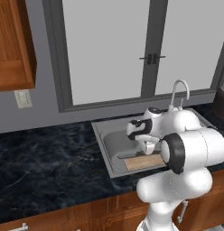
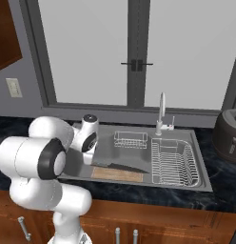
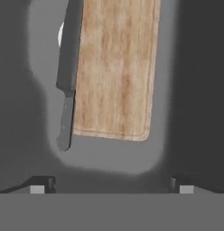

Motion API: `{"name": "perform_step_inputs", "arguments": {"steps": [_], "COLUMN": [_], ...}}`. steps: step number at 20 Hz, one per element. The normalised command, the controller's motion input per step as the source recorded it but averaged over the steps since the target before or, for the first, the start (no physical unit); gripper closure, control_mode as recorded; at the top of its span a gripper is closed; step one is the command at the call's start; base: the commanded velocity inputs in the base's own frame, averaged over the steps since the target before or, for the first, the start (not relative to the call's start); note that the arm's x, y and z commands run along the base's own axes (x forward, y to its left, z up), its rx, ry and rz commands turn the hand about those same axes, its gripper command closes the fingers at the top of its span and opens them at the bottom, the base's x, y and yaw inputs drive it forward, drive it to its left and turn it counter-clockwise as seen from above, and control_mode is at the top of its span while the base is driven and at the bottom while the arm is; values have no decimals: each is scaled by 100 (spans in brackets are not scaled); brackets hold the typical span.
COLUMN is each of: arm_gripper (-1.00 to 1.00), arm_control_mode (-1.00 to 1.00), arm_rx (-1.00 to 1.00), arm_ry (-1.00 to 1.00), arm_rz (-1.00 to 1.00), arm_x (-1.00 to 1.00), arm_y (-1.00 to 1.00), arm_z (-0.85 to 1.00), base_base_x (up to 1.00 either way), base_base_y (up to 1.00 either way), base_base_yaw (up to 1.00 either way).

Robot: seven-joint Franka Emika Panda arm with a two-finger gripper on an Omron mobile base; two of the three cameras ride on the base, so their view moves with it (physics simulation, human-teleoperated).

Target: Move the cutting board and knife to the sink. Then move spray from the cabinet to the counter.

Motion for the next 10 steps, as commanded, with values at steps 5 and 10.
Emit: {"name": "perform_step_inputs", "arguments": {"steps": [5, 10], "arm_gripper": [-100, -100], "arm_control_mode": [-100, -100], "arm_rx": [-3, -3], "arm_ry": [-17, -5], "arm_rz": [42, 41], "arm_x": [-46, -40], "arm_y": [-5, 0], "arm_z": [37, 40], "base_base_x": [0, 0], "base_base_y": [0, 0], "base_base_yaw": [0, 0]}}
